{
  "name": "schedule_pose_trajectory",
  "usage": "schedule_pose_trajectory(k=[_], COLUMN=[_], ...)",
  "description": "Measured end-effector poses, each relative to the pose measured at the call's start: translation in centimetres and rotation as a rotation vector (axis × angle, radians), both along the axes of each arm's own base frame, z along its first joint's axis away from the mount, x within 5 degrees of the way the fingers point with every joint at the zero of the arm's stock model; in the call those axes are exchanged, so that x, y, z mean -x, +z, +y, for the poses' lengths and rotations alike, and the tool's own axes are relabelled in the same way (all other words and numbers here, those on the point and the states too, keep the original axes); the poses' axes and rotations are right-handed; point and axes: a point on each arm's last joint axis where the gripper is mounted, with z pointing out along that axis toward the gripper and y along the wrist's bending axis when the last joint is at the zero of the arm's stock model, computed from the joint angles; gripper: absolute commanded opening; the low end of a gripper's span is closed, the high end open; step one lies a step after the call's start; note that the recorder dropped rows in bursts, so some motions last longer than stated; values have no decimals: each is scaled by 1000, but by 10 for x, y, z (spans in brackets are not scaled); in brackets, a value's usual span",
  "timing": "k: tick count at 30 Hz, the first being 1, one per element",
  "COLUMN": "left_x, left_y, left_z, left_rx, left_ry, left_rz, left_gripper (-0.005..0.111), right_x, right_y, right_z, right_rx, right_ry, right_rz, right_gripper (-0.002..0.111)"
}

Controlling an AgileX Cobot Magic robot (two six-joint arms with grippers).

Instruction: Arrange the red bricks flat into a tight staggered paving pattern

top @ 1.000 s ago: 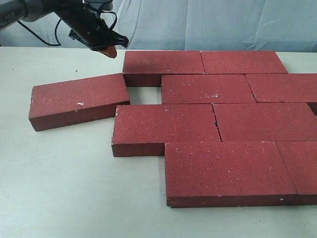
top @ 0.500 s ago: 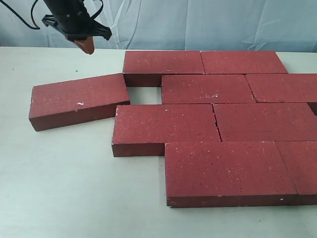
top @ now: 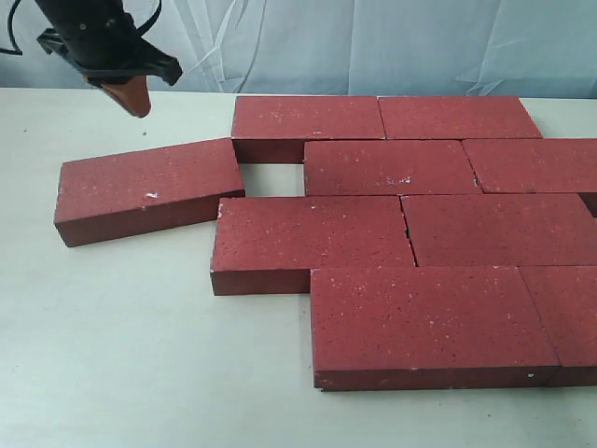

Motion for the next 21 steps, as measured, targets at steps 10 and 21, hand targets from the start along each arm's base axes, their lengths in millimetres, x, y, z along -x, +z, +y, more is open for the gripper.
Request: schedule_pose_trajectory(k=[10,21], left_x=[40,48], left_y=[-52,-87], left_z=[15,41], left_rx=[-100,-189], left_ry=[-60,-31], left_rz=[103,104], left_gripper=[0,0], right_x=[0,0], right_y=[0,0], right_z=[0,0], right_rx=[0,0], right_ry=[0,0], right_rz=[0,0], right_gripper=[-1,-1])
